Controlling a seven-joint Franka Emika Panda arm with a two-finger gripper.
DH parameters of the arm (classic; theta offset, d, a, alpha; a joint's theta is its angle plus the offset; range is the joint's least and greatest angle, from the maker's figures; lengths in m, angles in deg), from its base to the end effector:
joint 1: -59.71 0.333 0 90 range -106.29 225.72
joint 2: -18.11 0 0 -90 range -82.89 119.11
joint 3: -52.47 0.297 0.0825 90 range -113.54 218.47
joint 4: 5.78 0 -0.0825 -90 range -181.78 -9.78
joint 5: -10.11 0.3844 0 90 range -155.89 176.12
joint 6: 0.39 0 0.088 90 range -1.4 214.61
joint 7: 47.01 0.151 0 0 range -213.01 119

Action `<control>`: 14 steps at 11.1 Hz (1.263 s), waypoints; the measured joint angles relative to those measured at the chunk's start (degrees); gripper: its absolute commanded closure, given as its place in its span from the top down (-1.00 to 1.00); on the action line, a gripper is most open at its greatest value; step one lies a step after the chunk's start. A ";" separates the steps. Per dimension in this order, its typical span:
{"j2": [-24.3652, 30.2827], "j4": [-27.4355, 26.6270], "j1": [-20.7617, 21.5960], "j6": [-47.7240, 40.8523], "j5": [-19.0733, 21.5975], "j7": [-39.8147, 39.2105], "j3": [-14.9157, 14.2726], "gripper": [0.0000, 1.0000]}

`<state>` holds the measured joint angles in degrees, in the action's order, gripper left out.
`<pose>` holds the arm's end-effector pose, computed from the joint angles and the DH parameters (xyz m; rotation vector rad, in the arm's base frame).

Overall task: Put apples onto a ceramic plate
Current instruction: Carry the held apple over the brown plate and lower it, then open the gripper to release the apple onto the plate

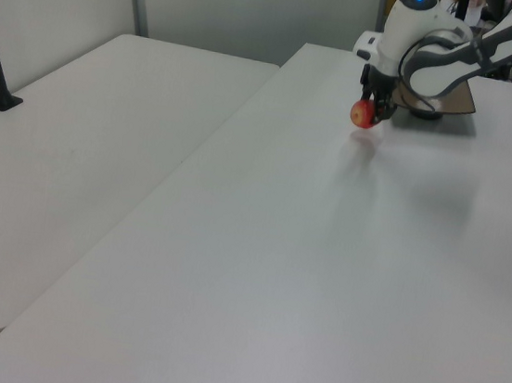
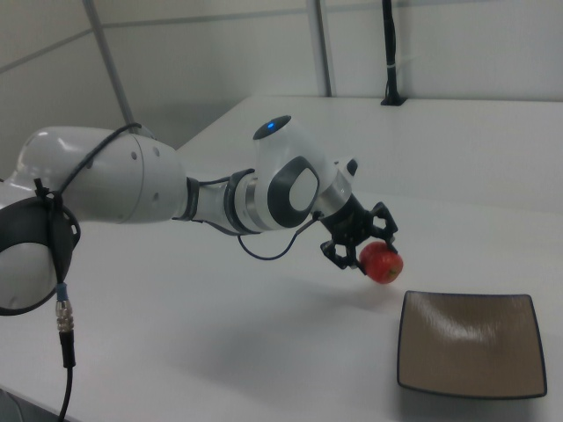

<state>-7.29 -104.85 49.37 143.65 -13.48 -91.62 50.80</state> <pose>0.6834 -0.1509 0.3050 2.4547 1.1373 0.2048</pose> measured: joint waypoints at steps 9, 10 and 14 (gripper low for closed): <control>6.92 -1.81 -8.50 -1.01 1.24 0.10 -2.08 1.00; 6.89 -2.46 -9.65 -1.01 1.24 0.10 -2.30 1.00; 6.67 -3.44 -10.74 -1.02 1.25 0.11 -2.83 1.00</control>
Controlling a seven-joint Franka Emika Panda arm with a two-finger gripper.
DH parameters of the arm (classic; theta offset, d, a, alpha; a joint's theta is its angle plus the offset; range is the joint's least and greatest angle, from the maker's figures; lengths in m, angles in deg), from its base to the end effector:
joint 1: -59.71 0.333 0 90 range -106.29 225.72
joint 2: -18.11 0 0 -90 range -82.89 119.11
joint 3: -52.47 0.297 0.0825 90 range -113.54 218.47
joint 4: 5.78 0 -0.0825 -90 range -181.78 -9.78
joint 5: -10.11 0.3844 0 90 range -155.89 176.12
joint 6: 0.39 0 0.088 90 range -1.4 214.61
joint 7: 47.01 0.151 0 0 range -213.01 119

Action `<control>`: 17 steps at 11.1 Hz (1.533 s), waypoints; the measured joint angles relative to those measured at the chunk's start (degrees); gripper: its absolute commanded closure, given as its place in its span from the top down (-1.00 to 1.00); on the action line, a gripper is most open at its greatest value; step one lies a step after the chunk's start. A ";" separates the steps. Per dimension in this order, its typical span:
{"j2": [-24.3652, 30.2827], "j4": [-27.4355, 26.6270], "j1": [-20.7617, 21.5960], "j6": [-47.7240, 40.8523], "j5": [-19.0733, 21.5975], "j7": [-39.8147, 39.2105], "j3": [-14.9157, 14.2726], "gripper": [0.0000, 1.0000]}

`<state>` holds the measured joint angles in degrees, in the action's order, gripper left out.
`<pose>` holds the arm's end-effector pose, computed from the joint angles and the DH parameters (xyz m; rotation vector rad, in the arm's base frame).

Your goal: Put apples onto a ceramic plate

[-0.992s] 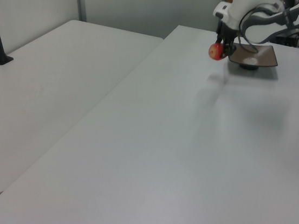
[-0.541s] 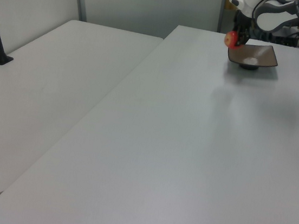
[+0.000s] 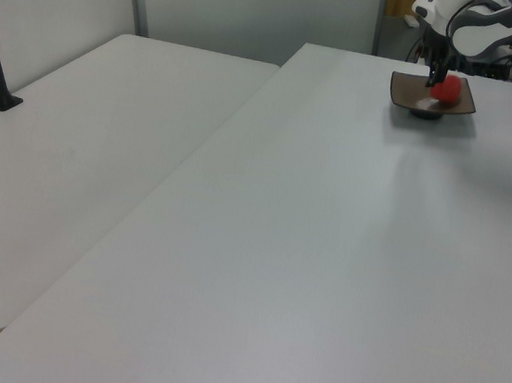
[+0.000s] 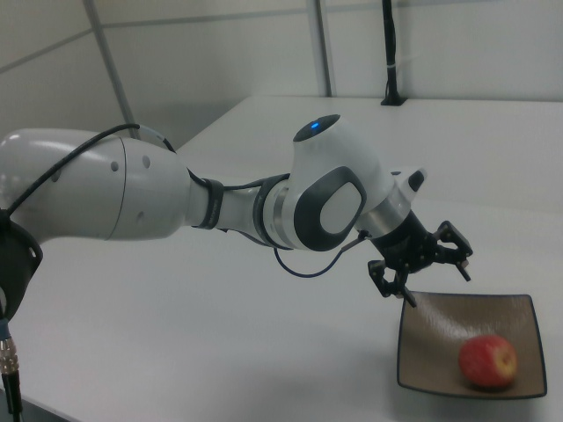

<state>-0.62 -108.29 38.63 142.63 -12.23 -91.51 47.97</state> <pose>0.6146 -0.2991 0.3535 2.5434 0.7975 0.1697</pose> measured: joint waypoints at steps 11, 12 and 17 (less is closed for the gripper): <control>4.81 1.21 2.78 -17.27 12.06 14.72 0.22 1.00; 6.33 1.42 3.60 -19.99 14.08 17.74 0.30 1.00; 11.97 2.85 11.14 -30.94 18.91 36.07 0.87 1.00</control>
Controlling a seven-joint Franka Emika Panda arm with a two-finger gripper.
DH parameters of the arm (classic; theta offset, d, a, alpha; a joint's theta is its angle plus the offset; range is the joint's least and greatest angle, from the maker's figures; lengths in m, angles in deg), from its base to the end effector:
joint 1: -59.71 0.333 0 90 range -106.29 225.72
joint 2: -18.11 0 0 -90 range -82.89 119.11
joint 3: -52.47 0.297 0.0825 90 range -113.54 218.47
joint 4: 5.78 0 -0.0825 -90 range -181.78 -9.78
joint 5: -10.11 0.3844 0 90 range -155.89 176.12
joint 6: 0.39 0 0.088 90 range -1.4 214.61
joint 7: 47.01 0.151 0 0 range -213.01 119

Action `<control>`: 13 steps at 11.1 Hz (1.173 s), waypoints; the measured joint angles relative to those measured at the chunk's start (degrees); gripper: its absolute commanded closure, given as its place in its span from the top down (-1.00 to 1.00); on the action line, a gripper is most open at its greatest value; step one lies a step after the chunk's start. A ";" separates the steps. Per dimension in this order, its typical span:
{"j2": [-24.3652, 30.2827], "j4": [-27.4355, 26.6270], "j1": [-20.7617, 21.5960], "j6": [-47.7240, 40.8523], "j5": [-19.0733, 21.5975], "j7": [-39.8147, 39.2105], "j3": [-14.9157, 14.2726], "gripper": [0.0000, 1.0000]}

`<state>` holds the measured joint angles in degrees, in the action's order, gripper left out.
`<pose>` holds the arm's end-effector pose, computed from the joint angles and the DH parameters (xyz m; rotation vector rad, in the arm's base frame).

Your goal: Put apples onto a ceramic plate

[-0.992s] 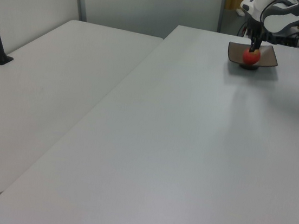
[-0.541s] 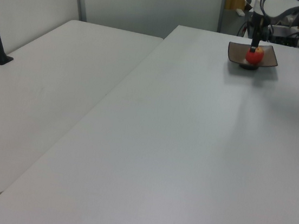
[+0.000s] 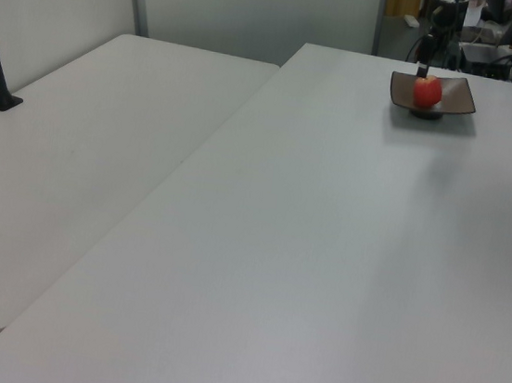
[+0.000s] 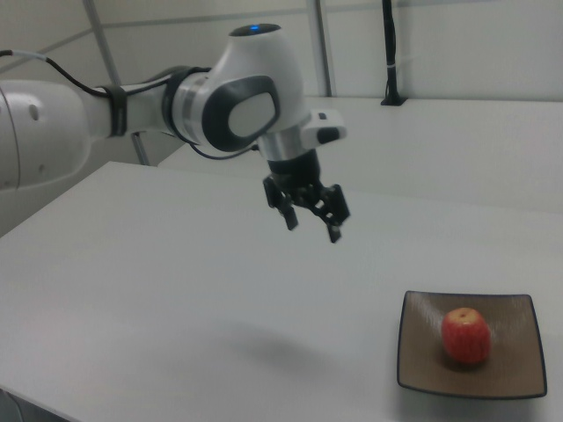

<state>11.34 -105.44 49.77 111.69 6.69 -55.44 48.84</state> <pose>0.5931 -0.1486 0.4474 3.0556 -0.1058 0.1297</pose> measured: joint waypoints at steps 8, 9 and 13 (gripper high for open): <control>3.04 -3.00 10.55 -4.19 3.08 12.31 6.34 1.00; 4.14 -3.77 11.41 -4.19 3.06 12.26 6.34 1.00; 8.75 -6.35 11.62 -5.38 2.98 6.55 4.79 1.00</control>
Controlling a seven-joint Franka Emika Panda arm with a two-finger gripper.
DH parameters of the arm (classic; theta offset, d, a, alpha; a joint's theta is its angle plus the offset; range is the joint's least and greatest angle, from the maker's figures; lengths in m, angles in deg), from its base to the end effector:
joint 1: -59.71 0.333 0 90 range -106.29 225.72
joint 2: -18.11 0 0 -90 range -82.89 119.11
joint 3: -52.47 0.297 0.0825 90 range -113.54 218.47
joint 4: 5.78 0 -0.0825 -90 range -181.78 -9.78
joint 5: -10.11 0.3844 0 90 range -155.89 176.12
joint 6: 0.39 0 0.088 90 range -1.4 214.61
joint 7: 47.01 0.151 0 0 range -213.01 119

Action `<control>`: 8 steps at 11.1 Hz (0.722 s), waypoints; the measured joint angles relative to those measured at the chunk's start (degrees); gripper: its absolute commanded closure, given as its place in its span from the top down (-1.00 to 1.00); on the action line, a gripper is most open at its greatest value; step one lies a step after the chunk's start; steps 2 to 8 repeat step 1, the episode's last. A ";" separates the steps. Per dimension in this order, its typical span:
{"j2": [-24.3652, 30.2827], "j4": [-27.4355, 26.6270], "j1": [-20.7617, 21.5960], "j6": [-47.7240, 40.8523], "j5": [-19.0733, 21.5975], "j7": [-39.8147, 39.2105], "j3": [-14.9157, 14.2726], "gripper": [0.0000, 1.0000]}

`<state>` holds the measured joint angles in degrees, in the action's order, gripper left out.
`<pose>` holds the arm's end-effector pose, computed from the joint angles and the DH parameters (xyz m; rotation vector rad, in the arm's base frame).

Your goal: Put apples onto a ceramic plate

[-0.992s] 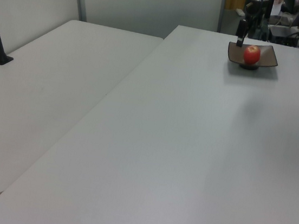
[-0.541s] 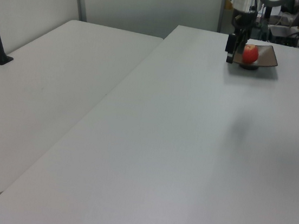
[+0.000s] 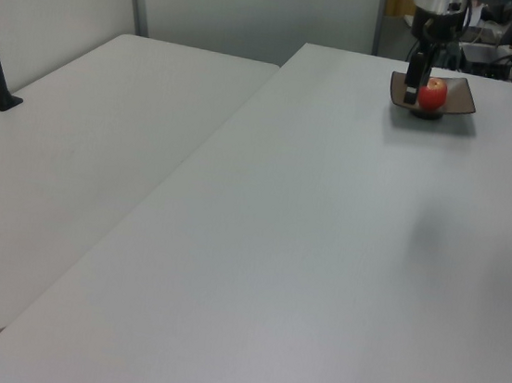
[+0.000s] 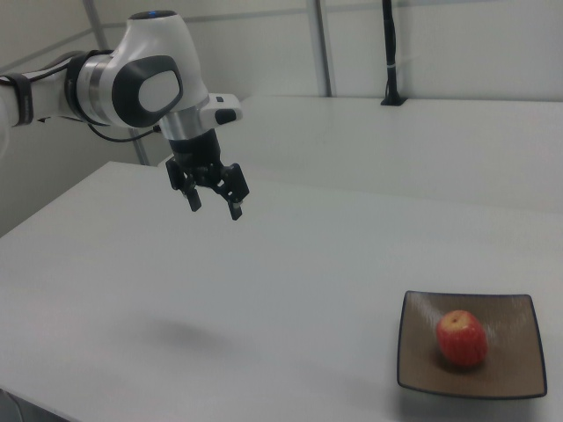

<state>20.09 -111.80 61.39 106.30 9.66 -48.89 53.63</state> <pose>0.5594 0.0269 0.4727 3.1301 0.1323 0.0726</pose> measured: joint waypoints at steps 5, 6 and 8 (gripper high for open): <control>0.22 -0.18 0.00 -0.62 0.00 -0.28 -0.27 1.00; 0.22 -0.18 0.00 -0.62 0.00 -0.28 -0.27 1.00; 0.22 -0.18 0.00 -0.62 0.00 -0.28 -0.27 1.00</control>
